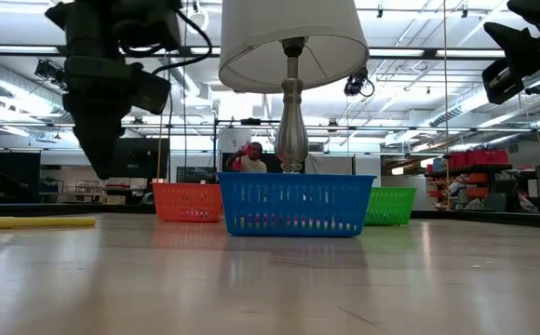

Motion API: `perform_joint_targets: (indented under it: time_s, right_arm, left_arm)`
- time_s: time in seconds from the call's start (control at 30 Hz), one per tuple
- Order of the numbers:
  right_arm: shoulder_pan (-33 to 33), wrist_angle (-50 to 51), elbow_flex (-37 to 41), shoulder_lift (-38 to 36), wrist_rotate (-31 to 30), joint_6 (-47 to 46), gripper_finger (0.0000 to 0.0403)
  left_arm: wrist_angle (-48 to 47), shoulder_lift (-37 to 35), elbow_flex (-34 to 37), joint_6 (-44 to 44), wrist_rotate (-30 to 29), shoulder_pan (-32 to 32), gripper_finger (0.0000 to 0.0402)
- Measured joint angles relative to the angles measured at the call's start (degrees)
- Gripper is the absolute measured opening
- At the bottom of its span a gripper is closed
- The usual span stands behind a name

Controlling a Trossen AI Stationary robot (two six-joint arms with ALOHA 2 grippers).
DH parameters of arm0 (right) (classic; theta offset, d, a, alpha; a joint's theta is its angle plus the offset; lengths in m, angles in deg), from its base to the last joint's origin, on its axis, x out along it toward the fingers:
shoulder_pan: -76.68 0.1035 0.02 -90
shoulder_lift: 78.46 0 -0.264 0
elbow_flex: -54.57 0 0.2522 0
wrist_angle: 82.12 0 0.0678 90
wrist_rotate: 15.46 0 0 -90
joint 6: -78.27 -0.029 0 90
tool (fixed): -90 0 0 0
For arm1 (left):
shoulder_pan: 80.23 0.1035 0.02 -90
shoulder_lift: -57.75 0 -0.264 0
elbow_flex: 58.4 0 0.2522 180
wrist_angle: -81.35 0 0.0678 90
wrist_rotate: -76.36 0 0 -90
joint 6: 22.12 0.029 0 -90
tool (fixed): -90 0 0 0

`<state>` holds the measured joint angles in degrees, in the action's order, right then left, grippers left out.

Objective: Pick & Place Markers
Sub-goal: Put the yellow pen into the blue bin

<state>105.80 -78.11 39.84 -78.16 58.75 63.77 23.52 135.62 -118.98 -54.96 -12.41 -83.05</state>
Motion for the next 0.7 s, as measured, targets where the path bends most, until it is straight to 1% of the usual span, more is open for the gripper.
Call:
perform_joint_targets:
  time_s: [0.17, 0.37, 0.53, 0.7]
  right_arm:
    - [0.0, 0.0, 0.0, 0.0, 0.0, 0.0, 0.0119]
    - [0.0, 0.0, 0.0, 0.0, 0.0, 0.0, 0.0119]
    - [0.0, 0.0, 0.0, 0.0, 0.0, 0.0, 0.0119]
    - [0.0, 0.0, 0.0, 0.0, 0.0, 0.0, 0.0119]
  left_arm:
    - [0.1, -4.2, 3.9, -0.5, 0.0, 1.4, 0.0223]
    - [-0.1, -8.0, 8.1, -1.8, 0.1, 1.5, 0.0223]
    - [-0.3, -8.7, 9.9, -3.0, 1.7, 1.3, 0.0223]
    - [-0.3, -8.6, 10.2, -3.0, 1.8, 1.3, 0.0223]
